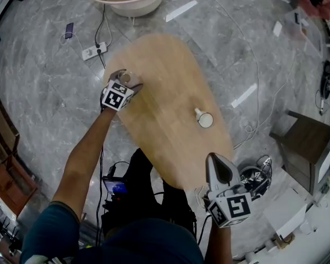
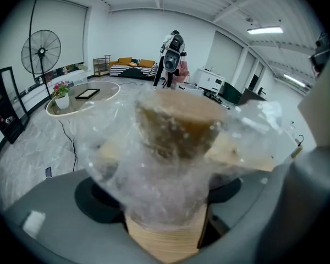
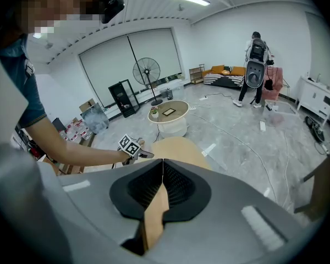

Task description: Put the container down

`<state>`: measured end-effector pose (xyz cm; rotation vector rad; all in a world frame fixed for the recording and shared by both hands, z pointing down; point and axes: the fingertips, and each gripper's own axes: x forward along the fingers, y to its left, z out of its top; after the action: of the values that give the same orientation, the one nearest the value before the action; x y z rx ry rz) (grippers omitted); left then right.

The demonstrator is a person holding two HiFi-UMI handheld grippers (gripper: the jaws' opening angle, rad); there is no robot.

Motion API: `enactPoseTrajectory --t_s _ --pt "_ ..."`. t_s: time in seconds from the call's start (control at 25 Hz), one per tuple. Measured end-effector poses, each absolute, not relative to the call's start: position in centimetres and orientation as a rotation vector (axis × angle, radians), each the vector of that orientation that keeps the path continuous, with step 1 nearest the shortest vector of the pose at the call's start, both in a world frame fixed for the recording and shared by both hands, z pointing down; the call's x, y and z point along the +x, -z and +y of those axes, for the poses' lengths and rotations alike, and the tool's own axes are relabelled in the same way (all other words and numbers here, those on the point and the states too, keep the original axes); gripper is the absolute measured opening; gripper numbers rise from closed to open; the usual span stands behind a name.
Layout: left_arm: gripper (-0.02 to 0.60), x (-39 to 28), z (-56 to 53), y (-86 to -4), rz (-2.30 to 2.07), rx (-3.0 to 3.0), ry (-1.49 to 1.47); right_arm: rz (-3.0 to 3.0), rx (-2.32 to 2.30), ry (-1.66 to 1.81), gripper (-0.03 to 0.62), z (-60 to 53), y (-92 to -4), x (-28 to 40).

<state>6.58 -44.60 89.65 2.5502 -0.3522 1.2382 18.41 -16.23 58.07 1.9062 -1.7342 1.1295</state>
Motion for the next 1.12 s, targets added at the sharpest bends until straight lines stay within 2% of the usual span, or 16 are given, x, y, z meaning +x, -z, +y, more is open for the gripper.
enactPoseTrajectory --t_s 1.12 --pt "0.403 7.4 -44.0 -99.0 -0.334 2.512 -1.3 -1.63 1.875 -1.273 0.011 -13.1 -65.4 17.0"
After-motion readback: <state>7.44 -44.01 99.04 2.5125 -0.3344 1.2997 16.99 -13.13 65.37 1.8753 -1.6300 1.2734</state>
